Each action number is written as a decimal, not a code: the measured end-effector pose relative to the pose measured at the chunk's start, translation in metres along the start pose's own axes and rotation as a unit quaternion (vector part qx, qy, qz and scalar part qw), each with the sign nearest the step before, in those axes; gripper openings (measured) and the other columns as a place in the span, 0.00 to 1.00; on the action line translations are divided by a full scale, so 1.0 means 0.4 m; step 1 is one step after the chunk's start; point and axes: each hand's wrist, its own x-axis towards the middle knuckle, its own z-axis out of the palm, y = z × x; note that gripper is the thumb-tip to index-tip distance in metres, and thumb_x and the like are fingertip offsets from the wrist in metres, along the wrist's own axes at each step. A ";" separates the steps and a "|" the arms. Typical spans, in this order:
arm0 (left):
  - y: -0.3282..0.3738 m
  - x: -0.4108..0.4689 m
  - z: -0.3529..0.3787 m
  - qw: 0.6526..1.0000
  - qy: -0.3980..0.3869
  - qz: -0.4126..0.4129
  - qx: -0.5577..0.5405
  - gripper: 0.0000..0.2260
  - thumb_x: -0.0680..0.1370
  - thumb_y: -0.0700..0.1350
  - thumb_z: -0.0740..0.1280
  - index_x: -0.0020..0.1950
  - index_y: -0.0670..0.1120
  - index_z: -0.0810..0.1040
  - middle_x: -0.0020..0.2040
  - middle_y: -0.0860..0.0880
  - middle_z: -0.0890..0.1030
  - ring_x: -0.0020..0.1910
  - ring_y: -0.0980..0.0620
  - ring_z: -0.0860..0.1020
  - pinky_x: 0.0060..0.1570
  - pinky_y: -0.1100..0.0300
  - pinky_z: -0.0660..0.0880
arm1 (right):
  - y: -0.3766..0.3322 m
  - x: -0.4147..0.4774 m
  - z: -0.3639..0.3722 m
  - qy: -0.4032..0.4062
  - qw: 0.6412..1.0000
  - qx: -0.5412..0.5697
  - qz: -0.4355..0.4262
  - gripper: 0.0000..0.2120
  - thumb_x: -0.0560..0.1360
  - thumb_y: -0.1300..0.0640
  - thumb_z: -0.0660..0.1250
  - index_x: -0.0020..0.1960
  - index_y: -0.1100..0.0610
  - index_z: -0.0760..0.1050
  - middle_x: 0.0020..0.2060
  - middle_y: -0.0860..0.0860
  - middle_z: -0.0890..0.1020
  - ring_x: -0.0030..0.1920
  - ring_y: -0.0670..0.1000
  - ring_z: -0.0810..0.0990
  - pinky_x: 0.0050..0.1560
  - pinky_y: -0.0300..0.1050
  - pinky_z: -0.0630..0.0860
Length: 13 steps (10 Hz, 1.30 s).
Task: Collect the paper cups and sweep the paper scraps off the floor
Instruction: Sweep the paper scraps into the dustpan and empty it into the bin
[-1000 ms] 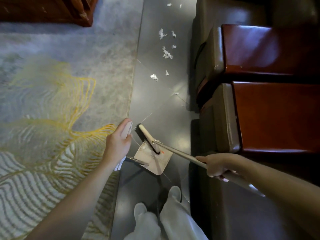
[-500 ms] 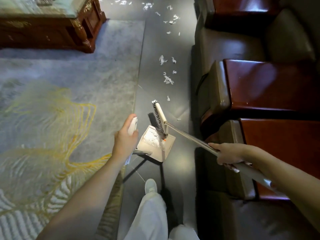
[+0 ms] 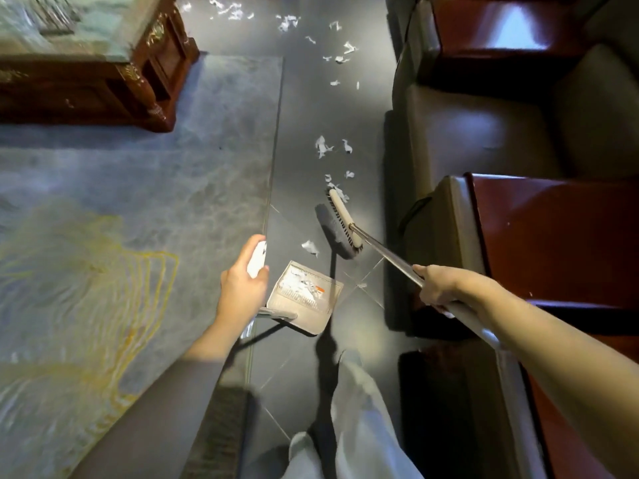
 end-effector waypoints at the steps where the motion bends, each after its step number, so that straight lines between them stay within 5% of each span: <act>1: 0.021 0.112 0.030 1.000 0.005 -0.021 0.012 0.23 0.74 0.37 0.63 0.58 0.65 0.69 0.38 0.39 0.76 0.33 0.41 0.70 0.37 0.57 0.69 | -0.033 0.115 -0.097 0.016 0.999 -0.024 -0.017 0.34 0.71 0.66 0.63 0.75 0.54 0.60 0.43 0.50 0.74 0.43 0.52 0.75 0.39 0.42 0.73; 2: 0.032 0.220 0.046 0.999 -0.002 -0.031 0.015 0.24 0.75 0.37 0.64 0.63 0.62 0.71 0.45 0.42 0.79 0.44 0.41 0.75 0.42 0.61 0.68 | -0.064 0.214 -0.175 0.018 0.999 -0.026 -0.008 0.34 0.72 0.67 0.63 0.75 0.54 0.59 0.39 0.49 0.71 0.39 0.50 0.74 0.32 0.40 0.72; 3: 0.051 0.302 0.058 0.999 -0.008 -0.048 0.023 0.23 0.75 0.37 0.63 0.66 0.58 0.72 0.47 0.53 0.77 0.43 0.49 0.74 0.42 0.67 0.67 | -0.100 0.281 -0.203 0.046 0.992 -0.003 -0.116 0.23 0.74 0.66 0.63 0.68 0.57 0.67 0.40 0.50 0.73 0.41 0.50 0.77 0.41 0.42 0.79; 4: 0.062 0.333 0.064 0.995 -0.002 -0.078 0.068 0.15 0.75 0.38 0.63 0.60 0.47 0.78 0.37 0.45 0.76 0.34 0.45 0.73 0.34 0.59 0.67 | -0.096 0.352 -0.166 0.185 0.898 0.090 -0.389 0.09 0.73 0.64 0.68 0.43 0.50 0.80 0.28 0.49 0.77 0.29 0.47 0.77 0.41 0.37 0.76; 5: 0.056 0.333 0.061 0.991 0.003 -0.097 0.089 0.09 0.77 0.40 0.64 0.56 0.42 0.79 0.33 0.42 0.76 0.35 0.40 0.75 0.35 0.57 0.65 | -0.085 0.353 -0.154 -0.090 0.980 0.059 -0.170 0.30 0.57 0.66 0.77 0.53 0.41 0.81 0.29 0.49 0.82 0.21 0.38 0.76 0.24 0.33 0.73; 6: 0.068 0.352 0.047 0.992 0.003 -0.084 0.094 0.11 0.77 0.40 0.63 0.56 0.39 0.79 0.31 0.45 0.74 0.32 0.42 0.73 0.34 0.58 0.65 | -0.103 0.316 -0.129 -0.198 0.977 0.062 -0.053 0.31 0.73 0.70 0.66 0.74 0.58 0.63 0.60 0.64 0.77 0.45 0.49 0.84 0.32 0.31 0.75; 7: 0.061 0.347 0.029 0.997 0.005 -0.056 0.062 0.17 0.76 0.38 0.64 0.64 0.48 0.76 0.36 0.47 0.78 0.32 0.45 0.74 0.35 0.63 0.69 | -0.129 0.243 -0.105 -0.217 0.969 -0.105 -0.047 0.48 0.69 0.71 0.69 0.79 0.49 0.45 0.62 0.59 0.75 0.55 0.57 0.80 0.40 0.40 0.76; 8: 0.039 0.334 0.008 0.999 -0.004 -0.032 -0.004 0.22 0.76 0.36 0.64 0.67 0.53 0.73 0.50 0.46 0.81 0.46 0.42 0.77 0.48 0.58 0.72 | -0.145 0.138 -0.102 -0.204 0.958 -0.193 -0.054 0.55 0.68 0.71 0.72 0.78 0.49 0.37 0.69 0.57 0.69 0.60 0.57 0.77 0.45 0.40 0.76; 10: -0.009 0.266 -0.043 0.995 -0.096 -0.017 -0.025 0.23 0.76 0.37 0.64 0.65 0.59 0.73 0.45 0.48 0.78 0.38 0.43 0.70 0.48 0.52 0.74 | -0.153 -0.001 -0.015 -0.170 0.984 -0.062 0.005 0.50 0.72 0.74 0.64 0.78 0.49 0.35 0.67 0.62 0.71 0.44 0.49 0.84 0.17 0.34 0.69; 13: -0.042 0.152 -0.104 0.984 -0.160 0.072 0.020 0.20 0.75 0.37 0.63 0.63 0.56 0.74 0.40 0.43 0.78 0.30 0.44 0.67 0.36 0.56 0.68 | -0.092 -0.096 0.161 -0.108 0.985 0.094 0.092 0.44 0.72 0.69 0.59 0.78 0.45 0.42 0.51 0.61 0.81 0.34 0.55 0.83 0.24 0.42 0.77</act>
